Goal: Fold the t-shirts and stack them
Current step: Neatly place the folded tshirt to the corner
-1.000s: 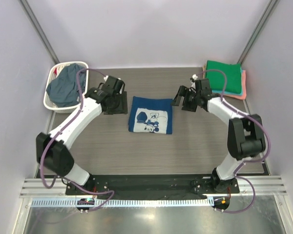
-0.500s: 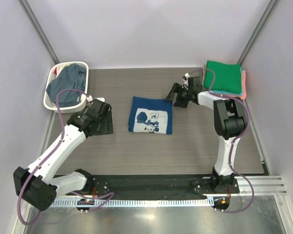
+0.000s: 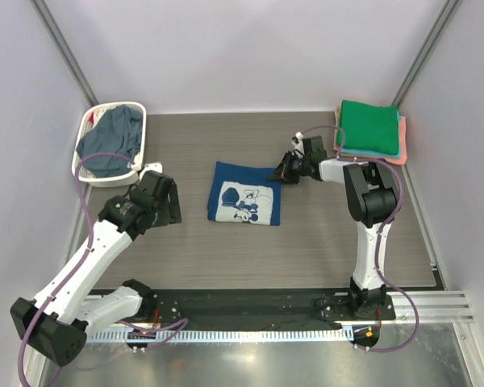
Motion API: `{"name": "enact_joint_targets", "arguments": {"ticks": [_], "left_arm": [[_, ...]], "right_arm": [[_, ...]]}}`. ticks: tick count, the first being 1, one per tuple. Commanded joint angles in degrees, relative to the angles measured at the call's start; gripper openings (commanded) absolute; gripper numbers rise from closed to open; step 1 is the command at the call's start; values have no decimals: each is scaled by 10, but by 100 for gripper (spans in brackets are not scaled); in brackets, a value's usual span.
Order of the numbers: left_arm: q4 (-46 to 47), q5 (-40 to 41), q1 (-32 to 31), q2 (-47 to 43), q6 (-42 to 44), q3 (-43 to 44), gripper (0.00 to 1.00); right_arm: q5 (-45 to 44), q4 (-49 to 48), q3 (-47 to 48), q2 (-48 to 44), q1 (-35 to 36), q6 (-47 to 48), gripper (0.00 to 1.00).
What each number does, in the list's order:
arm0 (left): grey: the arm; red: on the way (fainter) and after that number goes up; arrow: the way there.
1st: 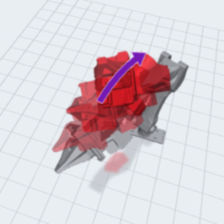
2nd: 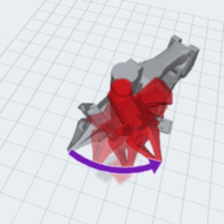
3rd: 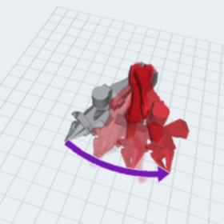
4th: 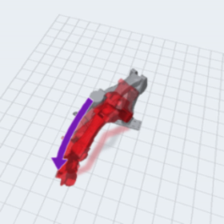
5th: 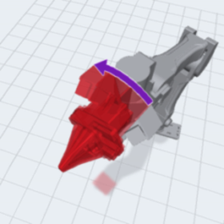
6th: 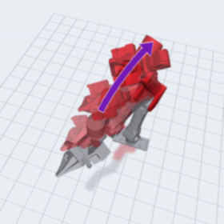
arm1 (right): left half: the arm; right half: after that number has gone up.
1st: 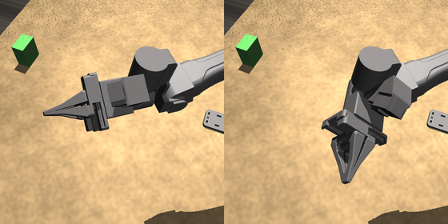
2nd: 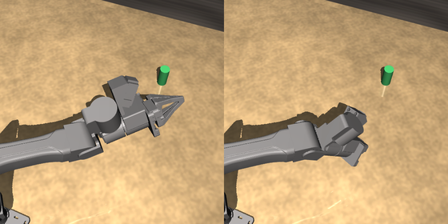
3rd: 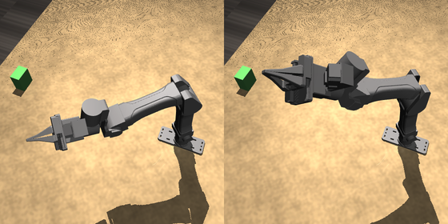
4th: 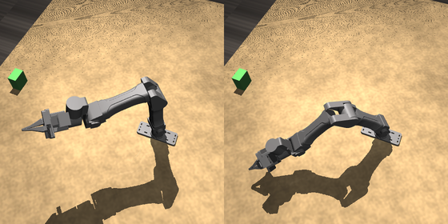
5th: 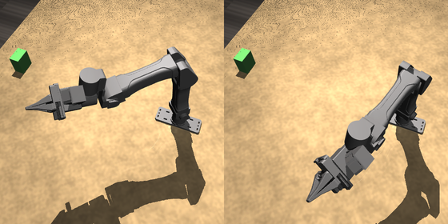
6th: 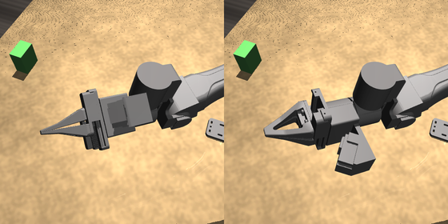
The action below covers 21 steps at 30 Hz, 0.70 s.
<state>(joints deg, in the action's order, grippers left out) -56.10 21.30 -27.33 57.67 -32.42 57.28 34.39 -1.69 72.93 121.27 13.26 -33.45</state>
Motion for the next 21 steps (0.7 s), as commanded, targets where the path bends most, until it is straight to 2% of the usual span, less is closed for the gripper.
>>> {"name": "enact_joint_targets", "arguments": {"ticks": [1, 4, 9, 15, 21], "left_arm": [[-14, 14, 3, -15, -4, 14, 73], [-14, 2, 3, -40, 2, 13, 74], [28, -7, 3, -89, 2, -18, 74], [40, -15, 2, -97, 11, -26, 74], [42, -28, 3, -97, 17, -27, 74]], "right_arm": [[30, 35, 3, 16, 5, 21, 1], [34, 52, 22, -13, -7, 35, 1], [-48, 217, 111, -70, -29, 117, 1], [-128, 343, 231, -108, -71, 203, 1], [-155, 424, 347, -118, -125, 268, 1]]}}
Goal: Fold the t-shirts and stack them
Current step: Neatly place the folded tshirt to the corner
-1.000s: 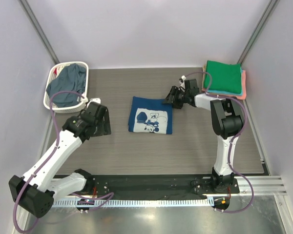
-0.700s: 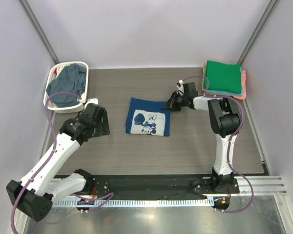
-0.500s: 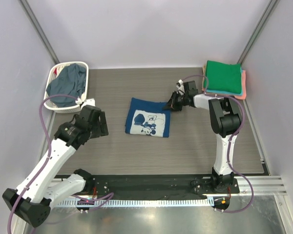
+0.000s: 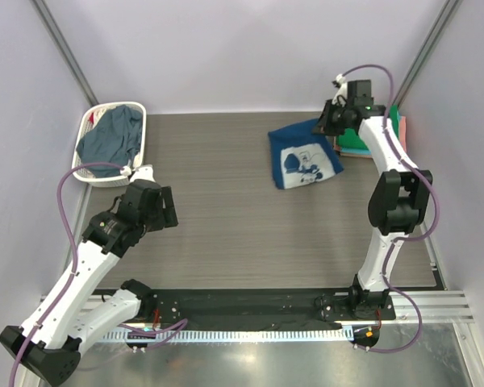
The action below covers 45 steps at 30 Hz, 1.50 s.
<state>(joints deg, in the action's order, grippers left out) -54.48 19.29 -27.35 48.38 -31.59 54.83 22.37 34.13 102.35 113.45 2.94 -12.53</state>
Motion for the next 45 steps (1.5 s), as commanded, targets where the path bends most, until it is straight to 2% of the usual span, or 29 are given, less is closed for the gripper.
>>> {"name": "enact_joint_targets", "arguments": {"ticks": [1, 9, 19, 28, 35, 45], "left_arm": [[28, -10, 2, -5, 9, -3, 74], [32, -17, 3, 1, 11, -5, 74], [33, -20, 3, 13, 11, -7, 74], [33, -19, 3, 23, 10, -8, 73], [32, -19, 3, 34, 9, -6, 73], [32, -20, 4, 42, 8, -6, 73]], "right_arm": [[-39, 68, 72, -42, -38, 65, 1], [-30, 88, 172, -44, -101, 95, 1], [-10, 103, 319, 7, -144, 96, 1], [12, 103, 403, 68, -171, 80, 1], [57, 86, 446, 88, -186, 59, 1], [75, 63, 446, 97, -200, 58, 1]]}}
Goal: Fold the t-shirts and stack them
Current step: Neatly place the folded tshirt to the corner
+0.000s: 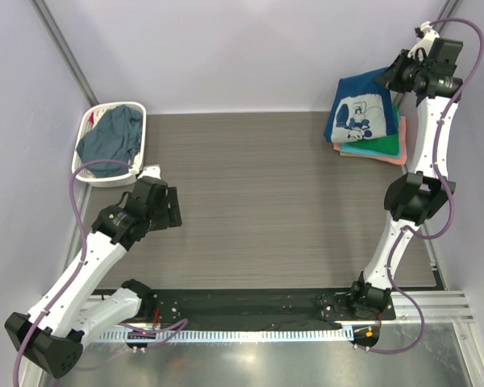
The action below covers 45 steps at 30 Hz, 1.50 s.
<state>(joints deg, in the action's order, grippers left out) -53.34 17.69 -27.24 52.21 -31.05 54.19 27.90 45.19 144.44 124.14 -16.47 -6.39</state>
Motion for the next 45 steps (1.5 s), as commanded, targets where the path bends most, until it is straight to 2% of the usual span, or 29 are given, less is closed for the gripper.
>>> {"name": "enact_joint_targets", "arguments": {"ticks": [1, 16, 21, 25, 29, 33, 34, 36, 39, 42, 45], "left_arm": [[20, -5, 3, 6, 3, 0, 73], [18, 0, 3, 16, 1, 1, 73], [18, 1, 3, 18, 0, -1, 73], [18, 6, 3, 24, 0, 0, 73], [17, 9, 3, 24, -1, 0, 73], [17, 9, 3, 21, -1, -1, 73], [17, 8, 2, 20, -1, 0, 73], [17, 9, 3, 17, -1, 1, 73], [17, 9, 3, 7, 0, 0, 73], [21, 7, 3, -4, 0, -1, 73], [21, 1, 3, -9, 2, -1, 73]], "right_arm": [[19, -47, 18, -8, -7, -1, 1], [55, -113, 34, 115, -68, 7, 1], [78, -198, 45, 178, -80, -1, 1], [59, -253, 42, 222, -80, 3, 1], [47, -365, 7, 260, -80, -22, 1], [45, -416, 18, 307, -80, -38, 3], [42, -424, 8, 310, -81, -34, 13], [16, -432, -8, 306, -81, -22, 21], [-33, -429, -71, 275, -81, 8, 47], [-86, -428, -122, 220, -81, 27, 60], [-121, -429, -157, 159, -81, 28, 67]]}}
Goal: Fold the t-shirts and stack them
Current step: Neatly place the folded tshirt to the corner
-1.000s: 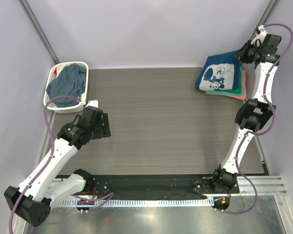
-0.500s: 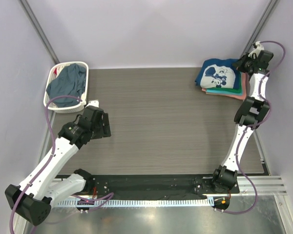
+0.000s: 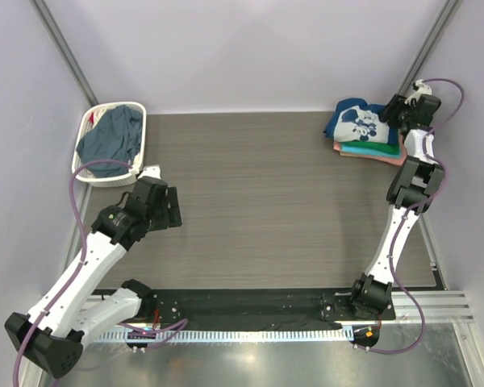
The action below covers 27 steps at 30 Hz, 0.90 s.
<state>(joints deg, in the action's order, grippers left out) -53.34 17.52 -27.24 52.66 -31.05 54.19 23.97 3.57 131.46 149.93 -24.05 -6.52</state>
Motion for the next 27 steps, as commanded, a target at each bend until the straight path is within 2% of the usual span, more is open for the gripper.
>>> {"name": "enact_joint_targets", "arguments": {"ticks": [1, 6, 9, 17, 23, 27], "left_arm": [[20, 1, 3, -13, 2, -1, 73], [25, -5, 2, -29, 4, -2, 73], [25, -8, 2, -39, 5, -3, 73], [26, -10, 3, -52, 6, -3, 74], [28, -12, 2, -56, 6, -4, 74], [27, -11, 3, -58, 6, -4, 74]], "right_arm": [[-91, -13, -37, -114, -6, 27, 68], [-209, -10, -107, -234, -7, 1, 76], [-237, -12, -148, -294, -9, -23, 77], [-22, -8, -214, -345, 27, -154, 76], [6, -19, -264, -309, 83, -168, 75], [12, -30, -299, -286, 71, -205, 71]]}}
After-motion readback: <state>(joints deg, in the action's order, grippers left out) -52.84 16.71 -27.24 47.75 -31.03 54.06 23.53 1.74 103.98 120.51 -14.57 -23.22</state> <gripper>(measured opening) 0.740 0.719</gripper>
